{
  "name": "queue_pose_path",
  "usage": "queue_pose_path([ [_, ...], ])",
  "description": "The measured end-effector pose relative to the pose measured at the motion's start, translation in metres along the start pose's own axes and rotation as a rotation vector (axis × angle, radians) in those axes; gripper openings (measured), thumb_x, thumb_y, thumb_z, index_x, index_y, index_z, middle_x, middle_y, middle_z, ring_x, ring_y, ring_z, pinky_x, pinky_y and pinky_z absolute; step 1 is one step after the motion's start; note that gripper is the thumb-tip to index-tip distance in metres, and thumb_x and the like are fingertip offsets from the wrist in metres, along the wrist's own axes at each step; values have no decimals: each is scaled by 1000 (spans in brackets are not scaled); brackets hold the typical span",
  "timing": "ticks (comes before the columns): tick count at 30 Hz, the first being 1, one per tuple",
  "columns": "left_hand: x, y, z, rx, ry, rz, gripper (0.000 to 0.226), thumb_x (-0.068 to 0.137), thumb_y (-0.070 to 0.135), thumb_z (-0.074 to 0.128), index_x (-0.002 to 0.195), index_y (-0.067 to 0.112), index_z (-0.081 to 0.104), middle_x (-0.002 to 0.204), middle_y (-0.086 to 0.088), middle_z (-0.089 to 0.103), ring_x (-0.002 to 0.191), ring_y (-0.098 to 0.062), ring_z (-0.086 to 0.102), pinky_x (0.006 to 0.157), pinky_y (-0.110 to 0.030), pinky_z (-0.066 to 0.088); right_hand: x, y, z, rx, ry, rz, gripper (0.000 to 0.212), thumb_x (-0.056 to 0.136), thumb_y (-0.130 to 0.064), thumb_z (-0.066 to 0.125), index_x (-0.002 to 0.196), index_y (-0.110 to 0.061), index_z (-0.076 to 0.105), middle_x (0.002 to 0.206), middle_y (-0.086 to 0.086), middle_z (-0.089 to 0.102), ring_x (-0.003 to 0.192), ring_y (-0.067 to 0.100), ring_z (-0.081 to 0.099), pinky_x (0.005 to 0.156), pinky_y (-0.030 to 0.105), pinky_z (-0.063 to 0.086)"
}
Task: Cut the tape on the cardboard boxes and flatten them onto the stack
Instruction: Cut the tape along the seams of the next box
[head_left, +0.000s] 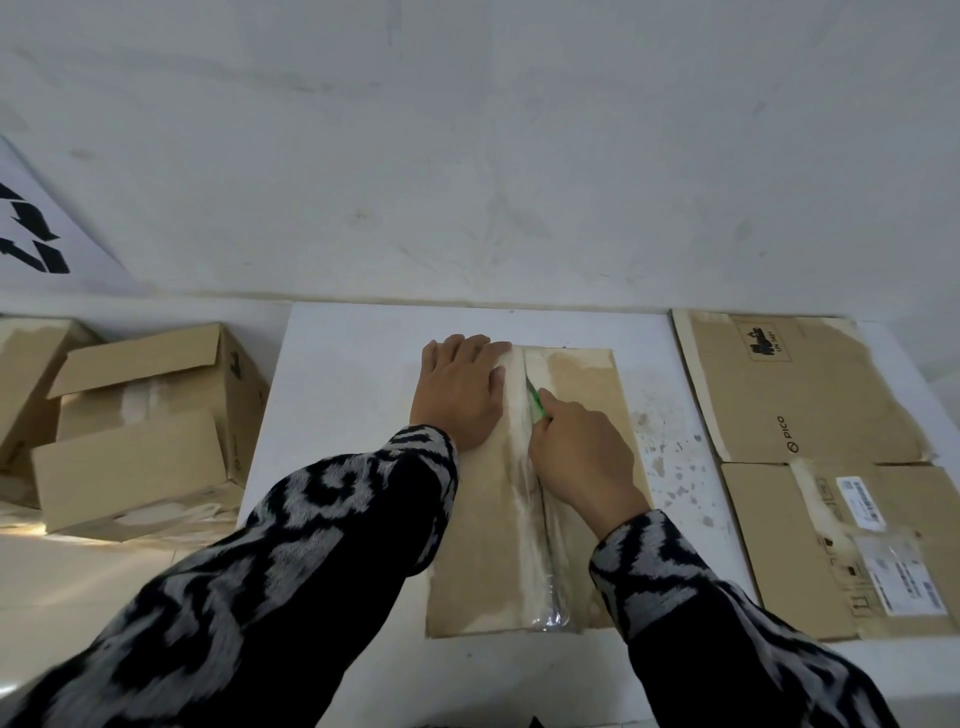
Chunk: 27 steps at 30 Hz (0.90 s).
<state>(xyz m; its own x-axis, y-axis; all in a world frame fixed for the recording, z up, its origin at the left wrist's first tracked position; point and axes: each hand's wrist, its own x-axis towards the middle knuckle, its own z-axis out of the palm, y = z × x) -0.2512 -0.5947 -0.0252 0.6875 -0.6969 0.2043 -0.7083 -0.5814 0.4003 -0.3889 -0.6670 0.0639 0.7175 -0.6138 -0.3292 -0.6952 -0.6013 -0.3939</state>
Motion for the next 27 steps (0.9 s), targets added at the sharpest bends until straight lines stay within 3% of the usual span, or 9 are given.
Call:
queue_pose_path([
  [4,0,1,1,0,-4,-4,44,96,34,32,135,27,52,131,7,54,124,-20,43,112,-42,21,2,-2,-3,-54,-61,11,53,98,-23,34,150,-33,37,122,-1,61,97,18,56,71,28,41],
  [11,1,2,1,-1,-8,-9,47,95,35,28,134,28,52,131,7,54,123,-21,43,112,-43,22,-1,-3,-10,-115,-82,-1,51,99,-22,35,149,-32,38,123,-1,60,102,20,57,72,29,41],
  [16,0,1,0,-11,-15,-14,46,96,34,29,135,28,52,131,7,53,124,-21,42,114,-44,20,-3,-3,-9,-108,-93,-2,52,98,-20,35,148,-33,40,113,-3,61,89,17,53,70,29,45],
  [19,1,2,0,-11,-24,-17,47,95,35,27,136,28,51,132,7,53,126,-22,42,113,-45,21,-3,-2,-12,-125,-73,-6,47,97,-19,36,141,-31,48,92,-7,55,82,16,52,57,26,35],
  [23,1,0,0,2,-29,-9,48,95,35,27,136,28,51,132,7,53,125,-22,42,113,-44,20,-5,-5,-10,-135,-95,-19,47,97,-17,35,140,-29,50,96,-6,55,83,16,51,63,28,39],
  [27,1,1,0,-5,-29,-17,47,96,36,27,136,29,51,133,7,52,126,-22,41,114,-44,20,-9,-2,-13,-120,-69,-20,51,97,-17,36,144,-33,45,92,-7,51,82,16,50,57,27,34],
])
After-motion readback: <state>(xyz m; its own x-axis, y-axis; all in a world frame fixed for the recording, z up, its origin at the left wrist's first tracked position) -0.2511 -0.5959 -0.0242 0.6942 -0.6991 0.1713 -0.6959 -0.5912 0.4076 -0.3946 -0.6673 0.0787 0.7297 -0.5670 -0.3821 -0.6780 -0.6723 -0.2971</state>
